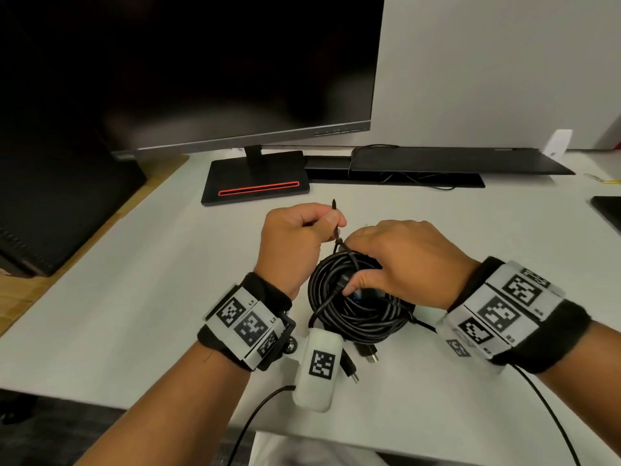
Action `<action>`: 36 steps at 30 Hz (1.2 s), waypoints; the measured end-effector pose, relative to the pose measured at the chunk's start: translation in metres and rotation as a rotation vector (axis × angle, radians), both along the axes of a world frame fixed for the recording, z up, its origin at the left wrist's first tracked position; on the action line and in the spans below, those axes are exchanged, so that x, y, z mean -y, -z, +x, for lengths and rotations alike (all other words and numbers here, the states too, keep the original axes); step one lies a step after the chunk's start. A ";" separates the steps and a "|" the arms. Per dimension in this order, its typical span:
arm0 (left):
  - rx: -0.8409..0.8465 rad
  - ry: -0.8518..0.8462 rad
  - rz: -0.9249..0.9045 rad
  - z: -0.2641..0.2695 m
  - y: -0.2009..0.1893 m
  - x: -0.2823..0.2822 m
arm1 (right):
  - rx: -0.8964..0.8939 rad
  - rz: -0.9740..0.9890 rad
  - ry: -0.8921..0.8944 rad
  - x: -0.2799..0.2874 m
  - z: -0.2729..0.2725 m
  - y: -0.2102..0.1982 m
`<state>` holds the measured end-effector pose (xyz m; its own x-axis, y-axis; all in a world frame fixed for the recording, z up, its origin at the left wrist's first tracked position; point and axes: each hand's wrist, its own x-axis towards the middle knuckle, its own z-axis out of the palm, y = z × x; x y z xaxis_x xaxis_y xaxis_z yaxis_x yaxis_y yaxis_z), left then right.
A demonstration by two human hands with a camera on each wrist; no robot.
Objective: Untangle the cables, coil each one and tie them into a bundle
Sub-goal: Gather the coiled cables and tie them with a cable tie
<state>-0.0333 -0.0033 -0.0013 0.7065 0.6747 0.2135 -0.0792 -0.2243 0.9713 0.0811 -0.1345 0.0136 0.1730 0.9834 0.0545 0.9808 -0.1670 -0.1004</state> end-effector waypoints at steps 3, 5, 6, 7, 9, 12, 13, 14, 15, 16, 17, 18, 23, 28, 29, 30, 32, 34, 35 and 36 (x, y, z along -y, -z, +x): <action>0.012 0.023 0.067 -0.004 -0.006 -0.001 | 0.055 -0.034 -0.010 -0.006 -0.002 0.002; 0.008 0.045 0.097 -0.007 -0.009 -0.001 | 0.049 -0.067 -0.003 -0.009 -0.001 0.002; 0.004 0.056 0.106 -0.008 -0.011 0.000 | 0.030 -0.078 0.001 -0.010 0.000 0.002; 0.002 0.063 0.114 -0.009 -0.012 0.000 | -0.011 -0.084 -0.002 -0.010 0.002 0.002; -0.007 0.061 0.123 -0.009 -0.013 0.002 | -0.196 -0.075 -0.036 -0.007 0.005 0.006; -0.024 0.044 0.108 -0.006 -0.013 0.001 | -0.550 0.045 -0.105 -0.002 0.006 0.018; -0.033 0.032 0.127 -0.006 -0.013 0.000 | -0.624 0.100 -0.112 0.000 0.005 0.021; -0.044 0.020 0.160 -0.006 -0.014 -0.001 | -0.682 0.139 -0.109 0.000 0.004 0.023; -0.053 0.012 0.190 -0.006 -0.014 -0.002 | -0.727 0.161 -0.096 -0.001 0.003 0.024; -0.062 0.010 0.202 -0.006 -0.014 -0.004 | -0.755 0.172 -0.077 -0.002 0.003 0.024; -0.068 0.014 0.192 -0.007 -0.015 -0.004 | -0.769 0.178 -0.061 -0.003 0.004 0.025; -0.071 0.023 0.170 -0.007 -0.015 -0.004 | -0.768 0.184 -0.051 -0.004 0.004 0.025; -0.045 0.088 0.145 -0.010 -0.019 0.006 | -0.749 0.200 -0.043 -0.008 0.005 0.025; -0.035 0.087 0.181 -0.010 -0.021 0.006 | -0.743 0.223 0.009 -0.011 0.007 0.024; -0.038 0.089 0.206 -0.010 -0.021 0.005 | -0.766 0.239 0.024 -0.012 0.006 0.025; -0.045 0.089 0.241 -0.010 -0.022 0.004 | -0.794 0.251 0.028 -0.013 0.006 0.024; -0.049 0.071 0.282 -0.009 -0.021 0.000 | -0.815 0.267 0.016 -0.015 0.005 0.023; -0.044 0.058 0.256 -0.009 -0.019 -0.004 | -0.828 0.304 0.006 -0.016 0.005 0.023; -0.042 0.059 0.240 -0.009 -0.018 -0.006 | -0.851 0.326 0.017 -0.015 0.005 0.022; -0.042 0.060 0.233 -0.009 -0.017 -0.007 | -0.884 0.351 0.040 -0.015 0.005 0.023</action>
